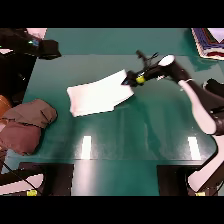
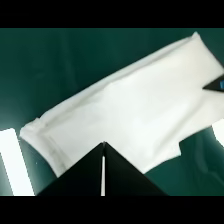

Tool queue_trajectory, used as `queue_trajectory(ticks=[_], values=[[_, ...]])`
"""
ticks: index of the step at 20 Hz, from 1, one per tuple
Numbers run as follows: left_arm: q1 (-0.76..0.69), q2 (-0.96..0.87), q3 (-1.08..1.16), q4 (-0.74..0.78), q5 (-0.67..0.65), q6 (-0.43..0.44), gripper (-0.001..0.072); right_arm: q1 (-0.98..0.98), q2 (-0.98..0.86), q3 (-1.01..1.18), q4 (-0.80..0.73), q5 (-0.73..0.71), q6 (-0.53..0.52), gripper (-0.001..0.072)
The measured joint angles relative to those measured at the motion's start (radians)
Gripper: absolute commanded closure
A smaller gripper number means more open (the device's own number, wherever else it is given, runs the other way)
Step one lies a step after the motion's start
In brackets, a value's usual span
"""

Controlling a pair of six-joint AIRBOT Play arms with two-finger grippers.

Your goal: Fold the shirts.

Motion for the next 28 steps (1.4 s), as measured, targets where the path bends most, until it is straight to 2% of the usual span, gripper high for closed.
queue_trajectory(ticks=[8,14,17,22,28], values=[[-0.204,0.0,0.0,0.0,0.063,-0.008,0.0681,-0.514,0.274,0.005,-0.158,0.011,0.026,0.0696],[-0.28,0.0,0.0,-0.002,0.151,-0.044,0.068,-0.887,0.334,0.005,-0.193,0.015,0.042,0.0696],[-0.288,0.0,0.0,-0.004,0.166,-0.053,0.068,-0.981,0.339,0.012,-0.196,0.005,0.043,0.0696],[-0.293,0.0,0.0,-0.005,0.175,-0.057,0.068,-1.03,0.342,0.116,-0.195,0.0,0.048,0.0696],[-0.293,0.0,0.0,-0.005,0.161,-0.057,0.068,-1.09,0.377,0.215,-0.204,0.072,0.082,0.0696]])
